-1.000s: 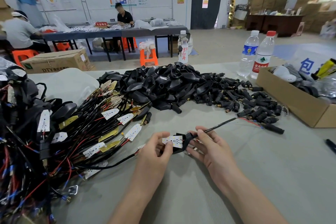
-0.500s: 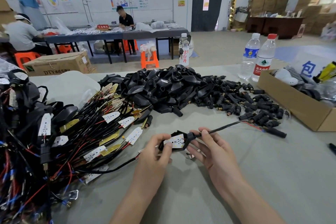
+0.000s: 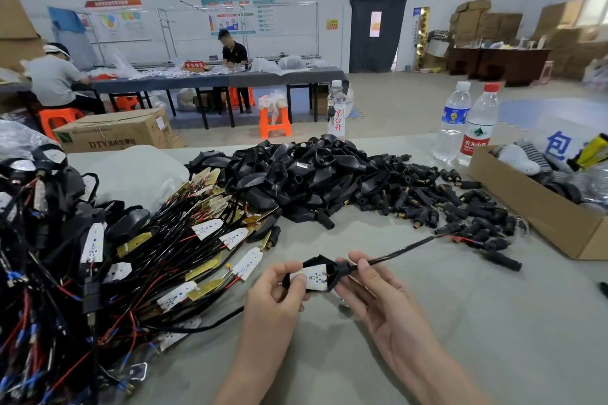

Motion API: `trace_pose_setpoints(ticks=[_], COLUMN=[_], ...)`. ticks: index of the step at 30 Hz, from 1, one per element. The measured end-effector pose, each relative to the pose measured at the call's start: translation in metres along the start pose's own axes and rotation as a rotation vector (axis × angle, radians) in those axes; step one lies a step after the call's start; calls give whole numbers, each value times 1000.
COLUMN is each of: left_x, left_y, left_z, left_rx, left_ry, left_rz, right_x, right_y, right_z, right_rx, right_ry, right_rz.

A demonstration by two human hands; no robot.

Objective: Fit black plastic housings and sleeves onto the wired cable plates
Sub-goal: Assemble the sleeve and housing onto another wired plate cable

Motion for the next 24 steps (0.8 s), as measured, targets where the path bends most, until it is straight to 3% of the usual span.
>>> trace_pose_setpoints(ticks=[5, 12, 14, 17, 19, 21, 24], left_x=[3, -14, -17, -29, -37, -35, -29], left_y=[5, 1, -2, -12, -22, -31, -38], left_z=[-9, -48, -58, -55, -29, 5, 30], left_rx=[-68, -430, -545, -698, -611, -392, -156], left_ry=[40, 76, 157, 459, 627, 720, 719], left_rz=[32, 162, 203, 342, 494, 622, 588], right_x=[9, 24, 23, 12, 1, -7, -7], right_y=[7, 21, 20, 15, 10, 4, -1], right_z=[-7, -31, -30, -20, -8, 3, 12], right_rx=[-40, -183, -163, -75, 11, 125, 242], right_ry=[51, 102, 63, -48, -166, -272, -443], right_rz=[-48, -102, -105, -104, -104, -111, -143])
Point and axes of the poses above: each hand's wrist, its own y-axis towards the middle knuckle, its own z-axis out of the palm, x = y × z, the point moved 6 cm from there along y, towards the middle knuckle, and after that the axes turned 14 degrees about -z, right-handed, at the moved point
